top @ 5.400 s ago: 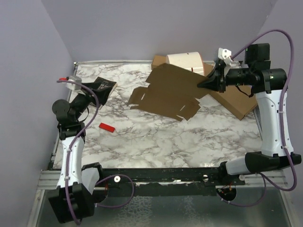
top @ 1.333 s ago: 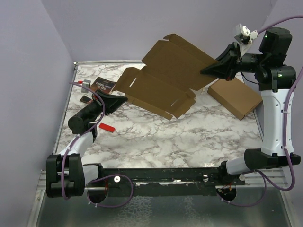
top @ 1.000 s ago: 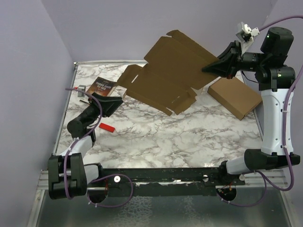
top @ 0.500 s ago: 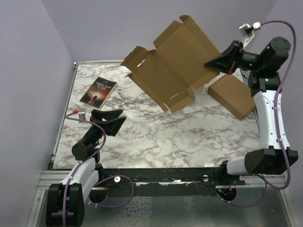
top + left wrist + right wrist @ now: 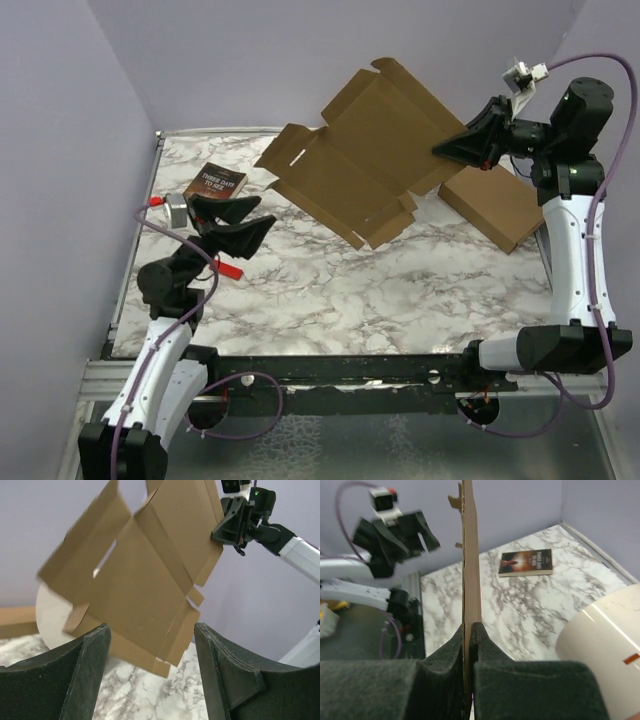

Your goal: Fold the paper box

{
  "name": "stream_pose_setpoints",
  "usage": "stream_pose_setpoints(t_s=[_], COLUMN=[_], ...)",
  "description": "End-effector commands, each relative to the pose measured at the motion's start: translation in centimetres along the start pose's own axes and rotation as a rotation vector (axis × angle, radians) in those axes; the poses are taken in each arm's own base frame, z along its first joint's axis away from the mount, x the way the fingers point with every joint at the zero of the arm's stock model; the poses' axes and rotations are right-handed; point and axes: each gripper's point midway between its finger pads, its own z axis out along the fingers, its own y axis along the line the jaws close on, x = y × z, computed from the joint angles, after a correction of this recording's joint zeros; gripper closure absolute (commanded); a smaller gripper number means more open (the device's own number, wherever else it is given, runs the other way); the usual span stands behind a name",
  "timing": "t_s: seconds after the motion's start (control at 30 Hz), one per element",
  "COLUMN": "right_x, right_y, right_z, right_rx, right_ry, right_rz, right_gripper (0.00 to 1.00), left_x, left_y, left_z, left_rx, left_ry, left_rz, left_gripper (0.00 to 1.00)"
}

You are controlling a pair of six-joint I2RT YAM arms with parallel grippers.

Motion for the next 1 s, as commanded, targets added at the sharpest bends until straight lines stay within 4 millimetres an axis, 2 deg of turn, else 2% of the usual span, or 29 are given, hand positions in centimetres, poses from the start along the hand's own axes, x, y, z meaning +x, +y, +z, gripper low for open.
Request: stream_pose_setpoints(t_s=[0.0, 0.13, 0.23, 0.3, 0.4, 0.5, 0.6, 0.67, 0.73, 0.83, 0.97], right_x=[3.3, 6.4, 7.7, 7.7, 7.2, 5.9, 4.3, 3.5, 2.9, 2.5, 1.9], right_y=[0.6, 0.5, 0.9, 1.1, 1.7, 2.1, 3.1, 3.9, 4.7, 5.8, 6.5], right_z=[-1.1, -1.7, -1.9, -1.9, -1.6, -1.5, -1.3, -1.1, -1.0, -1.0, -1.1], right_rx=[0.073, 0.093, 0.078, 0.062, 0.037, 0.049, 0.038, -0.007, -0.069, -0.135, -0.141], right_ry=[0.095, 0.158, 0.183, 0.18, 0.15, 0.116, 0.079, 0.055, 0.039, 0.04, 0.043], right_rz=[-0.155, -0.155, -0.156, -0.157, -0.132, -0.138, -0.145, -0.124, -0.091, -0.034, -0.02], right_gripper=[0.99, 0.99, 0.99, 0.99, 0.99, 0.99, 0.99, 0.99, 0.99, 0.99, 0.99], left_x=[-1.1, -2.1, -1.4, -0.9, -0.2, 1.5, 2.9, 2.8, 2.3, 2.3, 1.3], left_y=[0.2, 1.2, 1.3, 1.3, 2.5, 4.5, 3.8, 2.8, 2.1, 2.2, 1.7], left_z=[1.3, 1.2, 1.4, 1.4, 0.7, -0.7, -1.7, -2.4, -2.8, -2.3, -1.8], left_rx=[-0.073, -0.173, -0.13, -0.092, -0.124, -0.226, -0.179, -0.129, -0.087, -0.085, -0.046], left_ry=[0.167, 0.217, 0.245, 0.234, 0.164, 0.118, 0.052, -0.036, -0.094, -0.081, -0.117], left_rz=[0.092, 0.169, 0.194, 0.217, 0.219, 0.082, -0.063, -0.132, -0.15, -0.144, -0.135], left_gripper=[0.3, 0.29, 0.29, 0.29, 0.28, 0.23, 0.23, 0.22, 0.22, 0.21, 0.21])
